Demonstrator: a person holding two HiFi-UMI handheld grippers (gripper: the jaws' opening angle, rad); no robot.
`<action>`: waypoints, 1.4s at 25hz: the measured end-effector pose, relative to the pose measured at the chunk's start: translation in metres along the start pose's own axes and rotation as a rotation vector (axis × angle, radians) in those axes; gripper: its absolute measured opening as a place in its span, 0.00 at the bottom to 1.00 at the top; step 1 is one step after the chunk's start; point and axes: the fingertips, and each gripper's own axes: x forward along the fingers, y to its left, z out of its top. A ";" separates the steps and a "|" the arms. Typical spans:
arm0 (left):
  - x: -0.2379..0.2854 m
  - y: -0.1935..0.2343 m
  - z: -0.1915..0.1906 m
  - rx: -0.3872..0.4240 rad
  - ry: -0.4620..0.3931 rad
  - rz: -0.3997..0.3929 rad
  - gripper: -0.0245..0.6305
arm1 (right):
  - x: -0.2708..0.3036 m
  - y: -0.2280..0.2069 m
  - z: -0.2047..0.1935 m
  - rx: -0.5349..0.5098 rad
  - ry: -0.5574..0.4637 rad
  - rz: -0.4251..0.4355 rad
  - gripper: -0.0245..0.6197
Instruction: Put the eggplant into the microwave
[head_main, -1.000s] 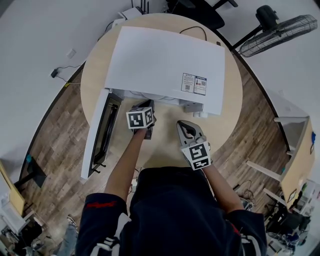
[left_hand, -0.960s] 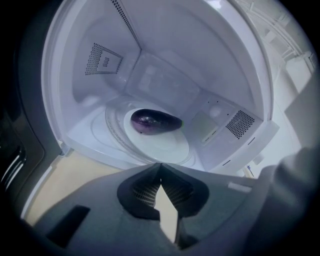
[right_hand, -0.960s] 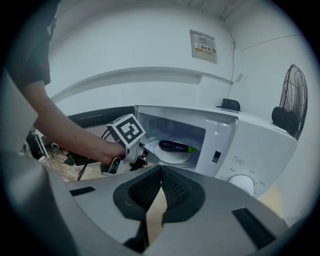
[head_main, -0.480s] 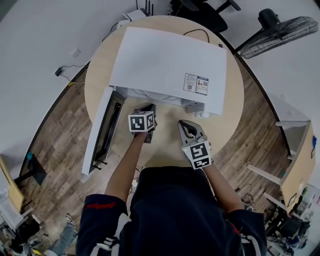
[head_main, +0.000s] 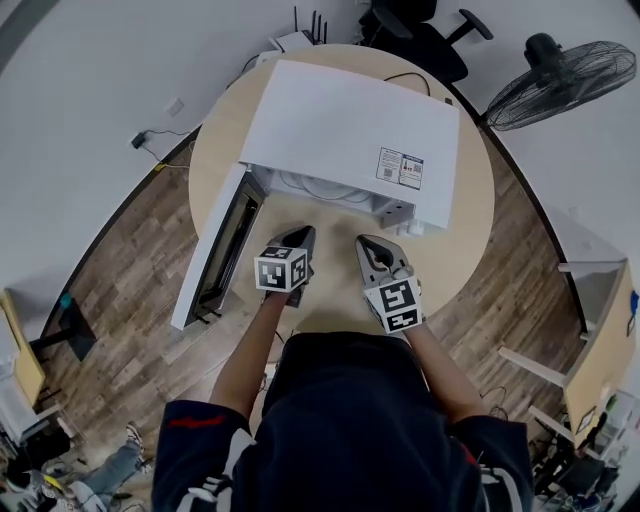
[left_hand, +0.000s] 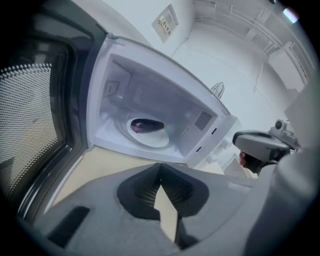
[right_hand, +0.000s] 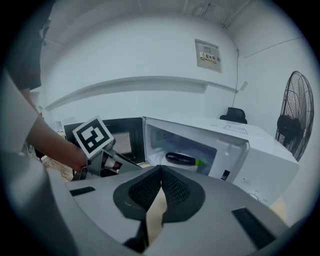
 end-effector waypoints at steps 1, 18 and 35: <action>-0.007 -0.003 0.003 0.004 -0.019 0.001 0.06 | 0.000 0.001 0.002 -0.001 -0.007 0.004 0.06; -0.128 -0.053 0.059 0.170 -0.276 0.081 0.06 | -0.027 0.001 0.088 -0.054 -0.175 0.019 0.05; -0.240 -0.101 0.135 0.320 -0.555 0.173 0.06 | -0.082 0.025 0.193 -0.097 -0.430 0.086 0.05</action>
